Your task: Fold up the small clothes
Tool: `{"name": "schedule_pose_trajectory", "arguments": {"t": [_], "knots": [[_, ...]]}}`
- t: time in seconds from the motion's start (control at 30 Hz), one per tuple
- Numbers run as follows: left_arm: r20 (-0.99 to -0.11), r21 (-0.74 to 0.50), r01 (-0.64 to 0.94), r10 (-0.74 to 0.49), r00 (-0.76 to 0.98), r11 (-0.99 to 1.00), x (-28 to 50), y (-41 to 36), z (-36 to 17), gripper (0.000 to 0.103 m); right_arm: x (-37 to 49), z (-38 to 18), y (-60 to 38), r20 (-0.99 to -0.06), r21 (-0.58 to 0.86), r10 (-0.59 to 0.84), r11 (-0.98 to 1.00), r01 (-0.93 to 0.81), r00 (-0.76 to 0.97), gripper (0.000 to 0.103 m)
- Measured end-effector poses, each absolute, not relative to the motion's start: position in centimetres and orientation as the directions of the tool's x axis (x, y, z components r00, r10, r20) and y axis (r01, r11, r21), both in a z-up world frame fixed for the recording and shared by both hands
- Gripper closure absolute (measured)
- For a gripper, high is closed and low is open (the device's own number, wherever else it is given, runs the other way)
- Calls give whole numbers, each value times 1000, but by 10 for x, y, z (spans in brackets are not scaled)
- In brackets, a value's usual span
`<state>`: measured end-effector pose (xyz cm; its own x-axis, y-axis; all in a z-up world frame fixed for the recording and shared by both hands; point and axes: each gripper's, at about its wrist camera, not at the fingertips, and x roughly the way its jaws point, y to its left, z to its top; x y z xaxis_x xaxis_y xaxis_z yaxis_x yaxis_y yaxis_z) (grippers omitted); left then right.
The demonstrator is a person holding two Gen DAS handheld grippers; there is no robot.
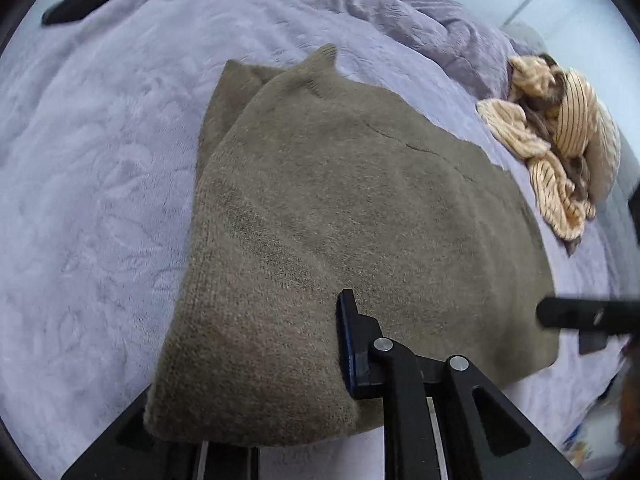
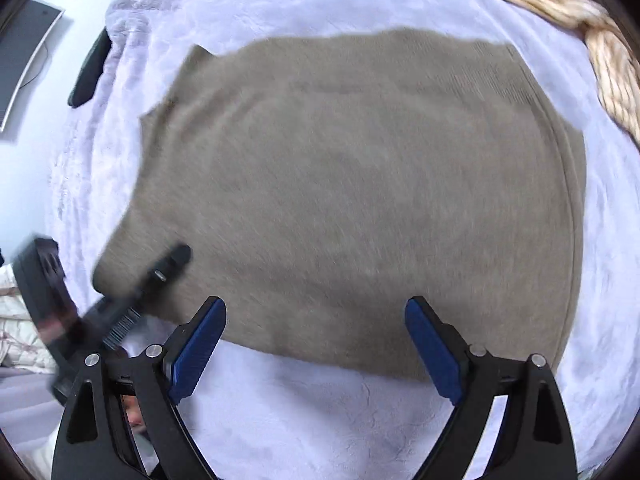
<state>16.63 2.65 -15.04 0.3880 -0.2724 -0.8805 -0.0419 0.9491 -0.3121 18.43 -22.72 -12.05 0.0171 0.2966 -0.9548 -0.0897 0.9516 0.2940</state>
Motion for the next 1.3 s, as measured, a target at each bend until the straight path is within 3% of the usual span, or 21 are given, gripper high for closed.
{"name": "schedule_pose_trajectory", "arguments": {"t": [0.33,0.57,0.83,0.87,0.9,0.93,1.0,1.3], "knots": [[-859,-13,192,-109,501,981,148,-12,-141,84,274,-99,-75,-929,362,310,875,-321,-202,10],[-841,50,240,-89,533,970,140,-15,-145,84,315,-133,21,-942,284,174,869,-405,-288,10],[-843,33,230,-96,528,973,139,-12,-147,84,328,-177,60,-952,92,-48,898,-430,-303,11],[-845,29,228,-98,526,973,139,-11,-147,84,328,-180,60,-952,77,-61,901,-427,-301,13],[-845,25,227,-101,525,974,139,-11,-147,84,328,-180,58,-953,65,-69,904,-422,-294,30],[-846,24,228,-102,523,973,139,-10,-147,84,328,-179,56,-957,44,-83,905,-424,-278,62],[-847,16,231,-110,520,973,139,-9,-147,84,333,-171,40,-965,43,-65,916,-399,-253,86],[-824,-28,268,-174,539,963,133,-19,-116,84,332,-120,-48,-934,340,302,915,-217,-191,89]]}}
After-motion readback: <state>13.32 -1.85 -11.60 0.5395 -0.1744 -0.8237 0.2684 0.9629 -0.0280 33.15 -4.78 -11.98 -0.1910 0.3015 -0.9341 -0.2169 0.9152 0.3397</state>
